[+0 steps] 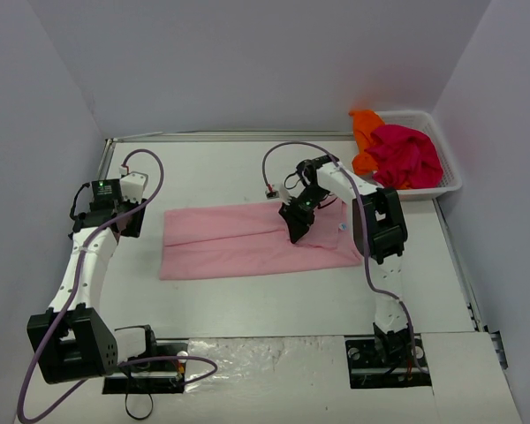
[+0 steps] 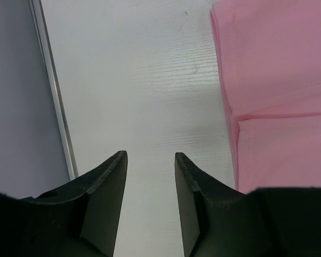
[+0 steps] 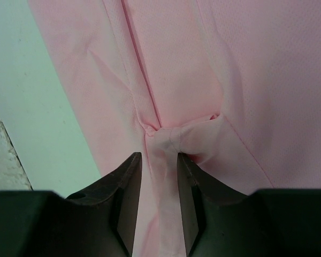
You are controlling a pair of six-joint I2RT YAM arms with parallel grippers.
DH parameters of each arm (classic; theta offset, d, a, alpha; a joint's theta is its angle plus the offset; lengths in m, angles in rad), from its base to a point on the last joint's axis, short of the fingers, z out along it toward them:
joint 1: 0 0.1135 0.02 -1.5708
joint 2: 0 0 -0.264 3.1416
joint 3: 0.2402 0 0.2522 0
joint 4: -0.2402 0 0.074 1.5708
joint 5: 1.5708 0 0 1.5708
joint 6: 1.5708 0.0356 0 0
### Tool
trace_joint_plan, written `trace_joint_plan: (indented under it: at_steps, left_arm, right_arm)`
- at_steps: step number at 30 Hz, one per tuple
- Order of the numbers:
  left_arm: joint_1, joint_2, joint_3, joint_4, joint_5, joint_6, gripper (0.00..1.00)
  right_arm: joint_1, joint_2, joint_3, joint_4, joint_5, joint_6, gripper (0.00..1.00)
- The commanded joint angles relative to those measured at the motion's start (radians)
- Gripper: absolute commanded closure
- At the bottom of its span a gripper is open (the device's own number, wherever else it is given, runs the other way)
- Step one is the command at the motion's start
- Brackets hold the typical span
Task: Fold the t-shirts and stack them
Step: Fold the other side of the tshirt into a rectangle
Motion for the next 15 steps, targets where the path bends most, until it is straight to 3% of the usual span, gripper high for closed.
trace_joint_plan:
  at_steps: [1, 5, 9, 15]
  left_arm:
    - [0.007, -0.038, 0.000, 0.001, 0.013, -0.001, 0.60]
    - [0.007, -0.049, 0.006, -0.004, 0.019, -0.003, 0.60]
    - [0.007, -0.053, 0.012, -0.007, 0.029, -0.004, 0.60]
    - [0.006, -0.059, 0.044, -0.022, 0.068, 0.016, 0.52]
  right_arm:
    - [0.005, -0.017, -0.003, -0.041, -0.015, 0.008, 0.71]
    - [0.003, -0.068, 0.008, -0.044, -0.006, 0.022, 0.72]
    - [-0.008, -0.128, 0.011, -0.040, 0.015, 0.039, 0.80]
    - [-0.060, -0.238, -0.012, -0.023, 0.094, 0.074, 0.73]
